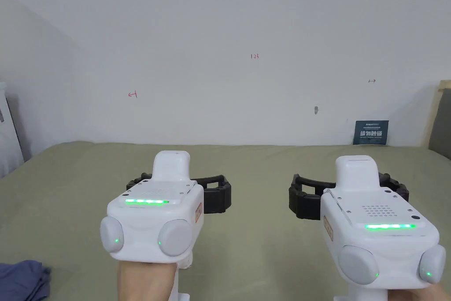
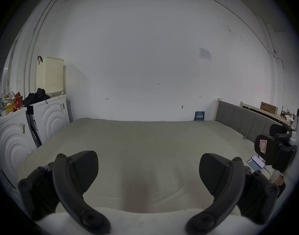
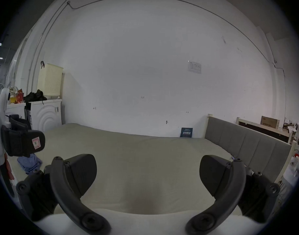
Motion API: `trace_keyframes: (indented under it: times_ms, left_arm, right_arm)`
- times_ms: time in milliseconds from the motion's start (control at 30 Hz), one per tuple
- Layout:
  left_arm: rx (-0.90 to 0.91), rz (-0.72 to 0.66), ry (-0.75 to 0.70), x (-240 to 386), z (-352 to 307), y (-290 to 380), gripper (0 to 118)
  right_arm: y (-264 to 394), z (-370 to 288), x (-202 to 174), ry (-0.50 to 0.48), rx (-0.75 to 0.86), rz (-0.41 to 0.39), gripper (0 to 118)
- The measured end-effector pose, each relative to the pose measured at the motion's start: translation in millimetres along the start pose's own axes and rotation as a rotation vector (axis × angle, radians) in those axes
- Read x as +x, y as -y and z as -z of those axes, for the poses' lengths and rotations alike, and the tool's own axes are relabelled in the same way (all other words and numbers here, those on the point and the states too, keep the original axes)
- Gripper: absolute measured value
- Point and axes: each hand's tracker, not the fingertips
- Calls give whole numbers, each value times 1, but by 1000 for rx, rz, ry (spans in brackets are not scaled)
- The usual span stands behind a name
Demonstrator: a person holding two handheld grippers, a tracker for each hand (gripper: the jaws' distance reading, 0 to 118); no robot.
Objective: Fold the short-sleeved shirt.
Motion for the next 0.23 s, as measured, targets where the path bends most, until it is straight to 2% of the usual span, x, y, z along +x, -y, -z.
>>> trace_keyframes:
  times_ms: [100, 167, 233]
  left_arm:
    - [0, -3, 4, 1, -2, -1, 118]
    - [5, 1, 5, 2, -2, -2, 118]
    - [3, 3, 9, 2, -2, -4, 118]
  right_arm:
    - [-1, 5, 3, 19, 0, 18, 118]
    - [-2, 11, 10, -37, -65, 87, 118]
    - [-7, 14, 14, -43, -170, 156, 118]
